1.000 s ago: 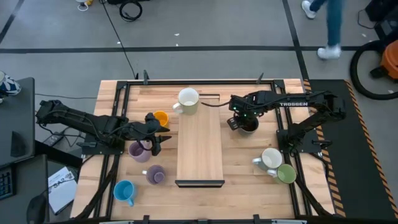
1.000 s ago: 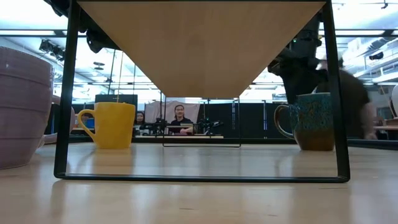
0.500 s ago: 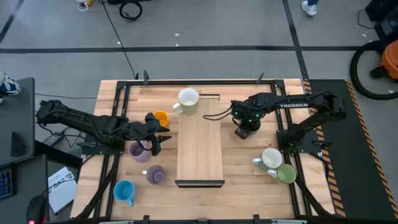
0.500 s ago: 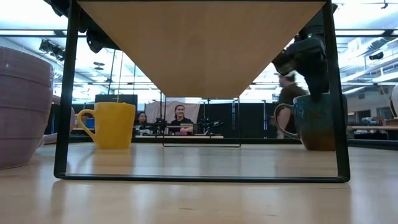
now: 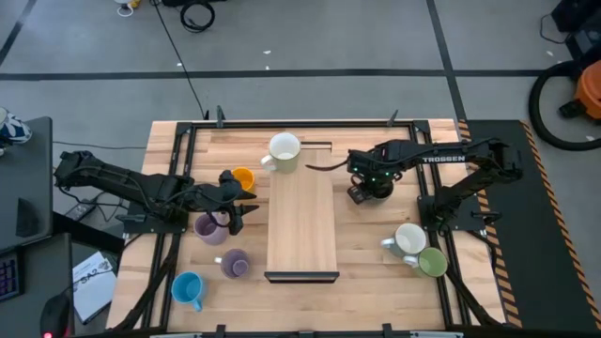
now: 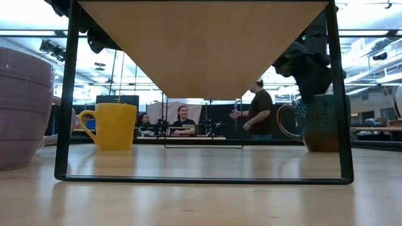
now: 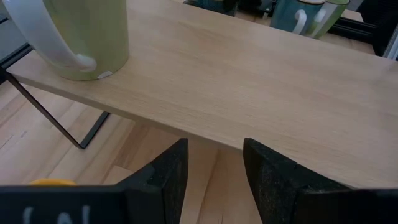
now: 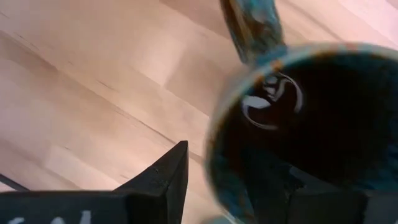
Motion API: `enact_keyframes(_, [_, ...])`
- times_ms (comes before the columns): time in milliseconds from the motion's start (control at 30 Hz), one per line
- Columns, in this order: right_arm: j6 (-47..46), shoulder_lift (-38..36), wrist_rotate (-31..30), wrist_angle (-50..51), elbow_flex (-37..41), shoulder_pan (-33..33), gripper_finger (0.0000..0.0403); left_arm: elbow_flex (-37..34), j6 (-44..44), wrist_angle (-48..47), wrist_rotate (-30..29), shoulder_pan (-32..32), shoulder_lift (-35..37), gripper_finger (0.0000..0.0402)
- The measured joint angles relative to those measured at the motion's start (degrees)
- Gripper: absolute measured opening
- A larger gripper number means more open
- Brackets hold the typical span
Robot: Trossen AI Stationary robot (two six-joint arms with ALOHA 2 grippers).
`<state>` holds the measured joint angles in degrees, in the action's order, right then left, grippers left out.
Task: Place coffee mugs
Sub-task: Put the brown mug on the shelf
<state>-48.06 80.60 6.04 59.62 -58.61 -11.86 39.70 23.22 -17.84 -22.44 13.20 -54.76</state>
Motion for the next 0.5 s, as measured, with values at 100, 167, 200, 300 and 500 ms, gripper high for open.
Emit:
enact_keyframes(100, [-1.33, 0.02, -0.74, -2.35, -0.02, 0.00, 0.0151, 0.00, 0.00, 0.01, 0.00, -0.01, 0.00, 0.0160])
enact_keyframes(167, [-1.91, 0.02, -2.44, -3.09, -0.02, 0.00, 0.0151, 0.00, 0.00, 0.00, 0.00, -0.01, 0.00, 0.0160])
enact_keyframes(200, [-1.92, 0.02, -3.52, -3.35, -0.02, 0.00, 0.0151, 0.00, 0.00, -0.01, 0.02, 0.01, 0.00, 0.0160])
enact_keyframes(300, [-1.96, 0.02, -5.13, -3.24, -0.02, 0.00, 0.0151, 0.00, 0.00, 0.00, 0.01, -0.01, 0.00, 0.0160])
enact_keyframes(500, [-3.30, 0.04, -5.13, -4.95, 1.69, 0.00, 0.0151, 0.00, 0.00, 0.01, 0.00, 0.00, 0.00, 0.0160])
